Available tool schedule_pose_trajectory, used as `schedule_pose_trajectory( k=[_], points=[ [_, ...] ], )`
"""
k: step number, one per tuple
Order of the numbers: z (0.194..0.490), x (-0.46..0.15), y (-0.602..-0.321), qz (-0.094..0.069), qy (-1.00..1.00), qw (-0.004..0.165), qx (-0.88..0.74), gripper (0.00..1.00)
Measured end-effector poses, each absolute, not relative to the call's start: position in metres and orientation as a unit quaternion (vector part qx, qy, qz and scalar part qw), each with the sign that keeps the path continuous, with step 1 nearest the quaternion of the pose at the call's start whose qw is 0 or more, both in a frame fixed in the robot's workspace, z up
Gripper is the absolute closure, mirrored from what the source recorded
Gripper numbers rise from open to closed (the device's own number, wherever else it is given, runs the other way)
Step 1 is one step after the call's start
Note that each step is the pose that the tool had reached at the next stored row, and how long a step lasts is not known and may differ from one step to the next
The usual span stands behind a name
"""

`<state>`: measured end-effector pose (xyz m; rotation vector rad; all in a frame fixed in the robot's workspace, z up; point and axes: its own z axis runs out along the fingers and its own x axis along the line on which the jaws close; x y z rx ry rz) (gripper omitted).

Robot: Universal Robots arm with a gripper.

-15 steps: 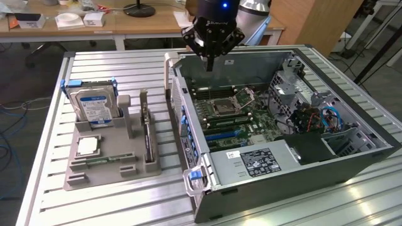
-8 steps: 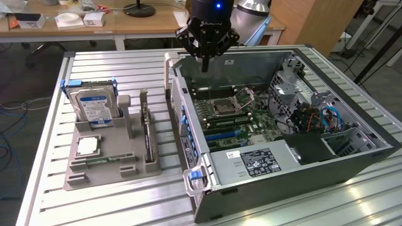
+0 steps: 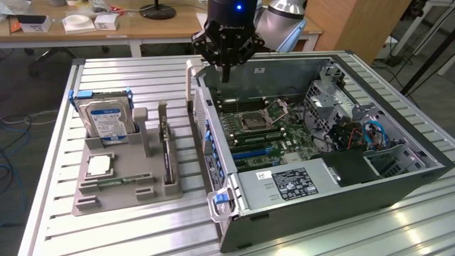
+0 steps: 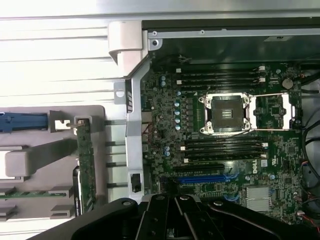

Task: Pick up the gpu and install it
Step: 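Reach for the gpu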

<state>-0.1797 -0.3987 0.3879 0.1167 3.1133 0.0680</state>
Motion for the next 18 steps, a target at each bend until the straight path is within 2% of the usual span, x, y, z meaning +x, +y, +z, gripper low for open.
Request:
schedule_pose_trajectory(
  k=[18],
  points=[
    [0.386,-0.199,-0.399,0.022,0.999,0.013,0.037,0.89]
  ],
)
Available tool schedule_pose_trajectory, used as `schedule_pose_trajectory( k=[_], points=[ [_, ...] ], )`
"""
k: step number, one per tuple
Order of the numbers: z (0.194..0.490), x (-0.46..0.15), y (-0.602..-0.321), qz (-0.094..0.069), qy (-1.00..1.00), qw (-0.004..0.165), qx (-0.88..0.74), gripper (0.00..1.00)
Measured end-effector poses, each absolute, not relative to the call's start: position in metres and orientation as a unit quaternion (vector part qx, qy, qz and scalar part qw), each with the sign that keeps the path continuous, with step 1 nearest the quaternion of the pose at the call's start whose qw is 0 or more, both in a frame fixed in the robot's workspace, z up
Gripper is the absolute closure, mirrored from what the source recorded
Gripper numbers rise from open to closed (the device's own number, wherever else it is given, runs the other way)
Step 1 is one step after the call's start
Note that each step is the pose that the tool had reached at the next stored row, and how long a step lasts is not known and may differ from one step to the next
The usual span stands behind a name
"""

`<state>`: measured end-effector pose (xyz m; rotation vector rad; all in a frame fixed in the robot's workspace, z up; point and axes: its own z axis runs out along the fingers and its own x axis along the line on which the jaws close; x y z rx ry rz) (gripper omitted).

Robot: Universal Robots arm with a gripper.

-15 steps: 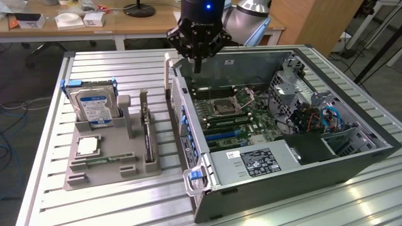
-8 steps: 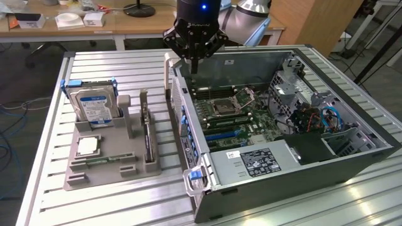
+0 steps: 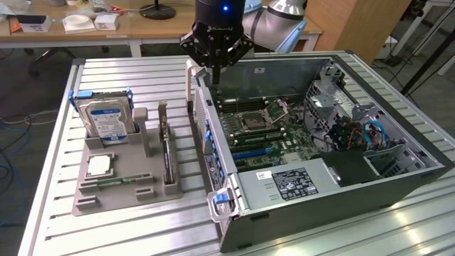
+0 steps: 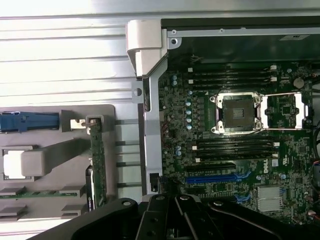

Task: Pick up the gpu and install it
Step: 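Reach for the gpu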

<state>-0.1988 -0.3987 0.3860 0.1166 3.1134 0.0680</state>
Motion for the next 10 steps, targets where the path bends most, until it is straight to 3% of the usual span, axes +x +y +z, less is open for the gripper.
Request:
schedule_pose_trajectory(
  k=[10],
  points=[
    [0.385,-0.21,-0.399,0.022,0.999,0.013,0.037,0.89]
  ],
)
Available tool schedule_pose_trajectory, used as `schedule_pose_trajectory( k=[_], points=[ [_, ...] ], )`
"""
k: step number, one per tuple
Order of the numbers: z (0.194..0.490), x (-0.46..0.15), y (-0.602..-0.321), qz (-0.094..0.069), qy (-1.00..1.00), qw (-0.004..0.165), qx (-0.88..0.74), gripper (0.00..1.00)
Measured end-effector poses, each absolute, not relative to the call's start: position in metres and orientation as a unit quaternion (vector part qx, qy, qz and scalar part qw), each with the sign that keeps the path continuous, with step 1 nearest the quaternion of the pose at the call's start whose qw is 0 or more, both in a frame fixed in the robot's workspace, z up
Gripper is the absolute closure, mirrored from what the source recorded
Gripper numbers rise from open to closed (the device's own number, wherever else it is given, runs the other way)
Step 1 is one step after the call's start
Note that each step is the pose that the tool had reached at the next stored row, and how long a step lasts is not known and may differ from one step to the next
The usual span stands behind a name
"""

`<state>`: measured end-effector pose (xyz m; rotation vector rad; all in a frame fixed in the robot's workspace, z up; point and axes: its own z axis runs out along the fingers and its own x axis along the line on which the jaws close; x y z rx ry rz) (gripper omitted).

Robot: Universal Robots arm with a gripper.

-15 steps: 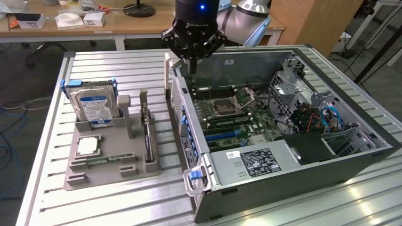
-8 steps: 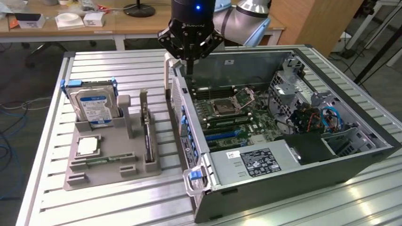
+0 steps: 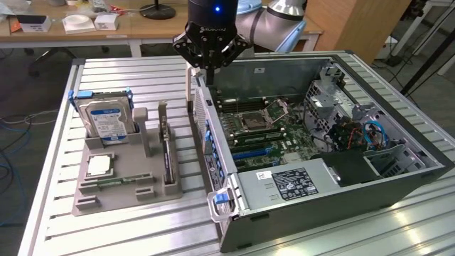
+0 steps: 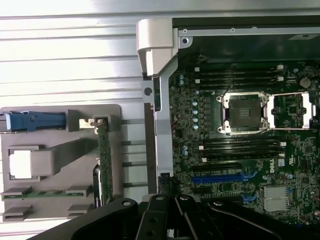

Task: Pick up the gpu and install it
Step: 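Reach for the gpu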

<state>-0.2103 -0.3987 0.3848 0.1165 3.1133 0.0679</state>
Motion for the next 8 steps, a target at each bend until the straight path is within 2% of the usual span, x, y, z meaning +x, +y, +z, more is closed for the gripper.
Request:
schedule_pose_trajectory(
  k=[8],
  points=[
    [0.3839,-0.2191,-0.3987,0.022,0.999,0.013,0.037,0.89]
  ],
)
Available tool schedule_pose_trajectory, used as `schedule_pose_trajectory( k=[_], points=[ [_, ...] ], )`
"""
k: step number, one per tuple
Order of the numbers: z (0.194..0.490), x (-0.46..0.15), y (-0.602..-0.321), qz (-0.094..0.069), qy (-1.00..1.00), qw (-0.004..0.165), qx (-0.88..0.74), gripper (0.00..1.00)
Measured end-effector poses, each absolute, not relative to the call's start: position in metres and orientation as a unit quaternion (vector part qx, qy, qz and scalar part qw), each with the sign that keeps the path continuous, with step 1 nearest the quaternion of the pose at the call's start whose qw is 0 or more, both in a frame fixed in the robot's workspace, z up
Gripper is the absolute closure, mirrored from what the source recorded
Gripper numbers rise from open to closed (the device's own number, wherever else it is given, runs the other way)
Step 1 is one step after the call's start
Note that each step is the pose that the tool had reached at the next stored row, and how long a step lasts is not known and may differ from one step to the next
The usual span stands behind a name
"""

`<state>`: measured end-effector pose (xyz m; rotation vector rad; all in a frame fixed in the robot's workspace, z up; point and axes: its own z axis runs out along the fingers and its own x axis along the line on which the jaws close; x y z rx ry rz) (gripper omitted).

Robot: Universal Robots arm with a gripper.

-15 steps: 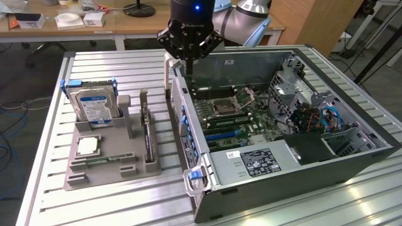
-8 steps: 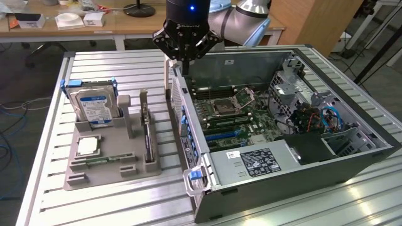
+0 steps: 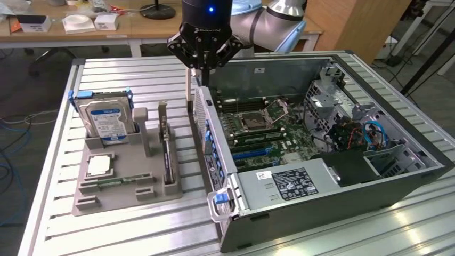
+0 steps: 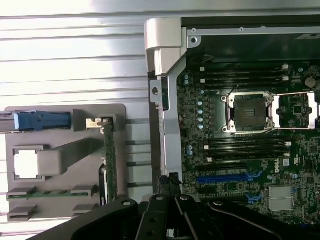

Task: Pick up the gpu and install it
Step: 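Reach for the gpu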

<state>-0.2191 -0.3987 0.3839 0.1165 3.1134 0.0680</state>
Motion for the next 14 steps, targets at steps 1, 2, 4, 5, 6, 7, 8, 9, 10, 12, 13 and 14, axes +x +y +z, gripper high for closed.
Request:
schedule_pose_trajectory(
  k=[1,2,4,5,6,7,8,9,10,12,13,14],
  points=[
    [0.384,-0.22,-0.399,0.022,0.999,0.013,0.037,0.89],
    [0.384,-0.221,-0.399,0.022,0.999,0.013,0.037,0.89],
    [0.384,-0.223,-0.399,0.022,0.999,0.013,0.037,0.89],
    [0.383,-0.225,-0.399,0.022,0.999,0.013,0.037,0.89],
    [0.383,-0.226,-0.399,0.022,0.999,0.013,0.037,0.89],
    [0.383,-0.227,-0.399,0.022,0.999,0.013,0.037,0.89],
    [0.383,-0.228,-0.399,0.022,0.999,0.013,0.037,0.89],
    [0.383,-0.229,-0.399,0.022,0.999,0.013,0.037,0.89],
    [0.383,-0.23,-0.399,0.022,0.999,0.013,0.037,0.89],
    [0.383,-0.233,-0.399,0.022,0.999,0.013,0.037,0.89],
    [0.383,-0.234,-0.399,0.022,0.999,0.013,0.037,0.89],
    [0.382,-0.236,-0.399,0.022,0.999,0.013,0.037,0.89]
  ],
)
